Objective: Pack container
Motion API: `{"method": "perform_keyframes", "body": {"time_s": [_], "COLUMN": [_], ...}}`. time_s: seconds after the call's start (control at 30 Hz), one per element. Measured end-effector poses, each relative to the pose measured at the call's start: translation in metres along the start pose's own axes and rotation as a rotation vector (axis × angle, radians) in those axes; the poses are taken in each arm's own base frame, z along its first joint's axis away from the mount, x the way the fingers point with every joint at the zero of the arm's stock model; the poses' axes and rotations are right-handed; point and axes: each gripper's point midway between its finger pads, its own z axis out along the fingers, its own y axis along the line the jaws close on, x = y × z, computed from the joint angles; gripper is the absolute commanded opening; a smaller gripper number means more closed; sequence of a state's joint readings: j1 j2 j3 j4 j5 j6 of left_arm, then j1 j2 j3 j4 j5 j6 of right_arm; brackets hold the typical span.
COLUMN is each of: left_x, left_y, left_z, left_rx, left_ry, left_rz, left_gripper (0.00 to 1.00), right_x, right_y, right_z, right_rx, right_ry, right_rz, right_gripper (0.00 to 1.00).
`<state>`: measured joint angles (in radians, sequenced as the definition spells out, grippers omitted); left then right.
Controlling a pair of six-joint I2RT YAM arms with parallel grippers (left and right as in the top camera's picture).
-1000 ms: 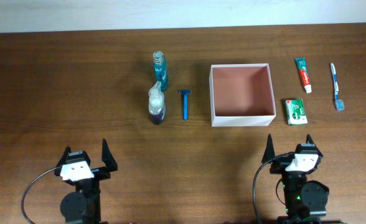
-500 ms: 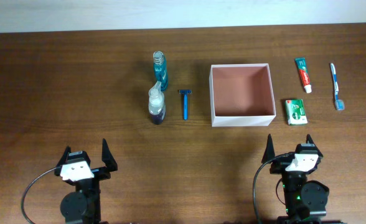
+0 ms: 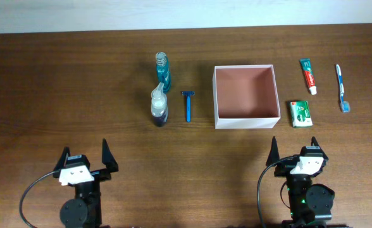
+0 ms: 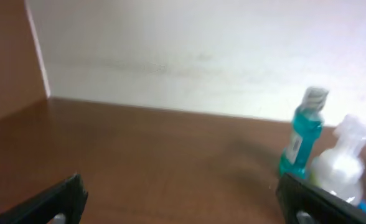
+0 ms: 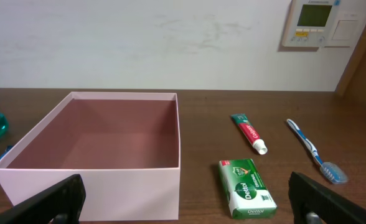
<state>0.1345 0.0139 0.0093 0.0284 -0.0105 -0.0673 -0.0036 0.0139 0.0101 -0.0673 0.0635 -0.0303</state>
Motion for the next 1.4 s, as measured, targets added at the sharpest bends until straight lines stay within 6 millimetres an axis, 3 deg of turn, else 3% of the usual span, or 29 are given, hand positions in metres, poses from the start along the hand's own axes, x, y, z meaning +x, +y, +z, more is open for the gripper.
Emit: {"method": "perform_keyframes", "body": {"time_s": [0.17, 0.3, 0.4, 0.6, 0.7, 0.8, 0.97, 1.13, 1.27, 1.4], "left_x": [-0.021, -0.023, -0.039, -0.097, -0.128, -0.17, -0.239, -0.258, -0.232, -0.212], "left_y": [-0.025, -0.037, -0.043, -0.059, -0.076, -0.098, -0.131, -0.147, -0.172, -0.203], "left_z": [-0.003, -0.005, -0.007, -0.006, 0.001, 0.013, 0.033, 0.058, 0.075, 0.094], "left_rx": [0.144, 0.215, 0.24, 0.311, 0.406, 0.537, 0.732, 0.811, 0.902, 1.003], "left_ry": [-0.082, -0.082, -0.086, -0.009, 0.115, 0.168, 0.09, 0.163, 0.374, 0.447], "left_rz": [0.006, 0.012, 0.048, 0.181, 0.21, 0.208, 0.222, 0.196, 0.156, 0.141], "left_gripper": [0.99, 0.99, 0.99, 0.99, 0.99, 0.99, 0.99, 0.99, 0.99, 0.99], "right_x": [0.0, 0.0, 0.0, 0.0, 0.0, 0.0, 0.0, 0.0, 0.0, 0.0], "right_y": [0.0, 0.0, 0.0, 0.0, 0.0, 0.0, 0.0, 0.0, 0.0, 0.0], "right_z": [0.0, 0.0, 0.0, 0.0, 0.0, 0.0, 0.0, 0.0, 0.0, 0.0], "right_rx": [0.0, 0.0, 0.0, 0.0, 0.0, 0.002, 0.002, 0.002, 0.002, 0.002], "right_ry": [0.0, 0.0, 0.0, 0.0, 0.0, -0.001, 0.0, 0.0, 0.0, 0.0], "right_rz": [0.0, 0.0, 0.0, 0.0, 0.0, 0.0, 0.0, 0.0, 0.0, 0.0], "right_gripper": [0.99, 0.99, 0.99, 0.99, 0.99, 0.99, 0.99, 0.99, 0.99, 0.99]}}
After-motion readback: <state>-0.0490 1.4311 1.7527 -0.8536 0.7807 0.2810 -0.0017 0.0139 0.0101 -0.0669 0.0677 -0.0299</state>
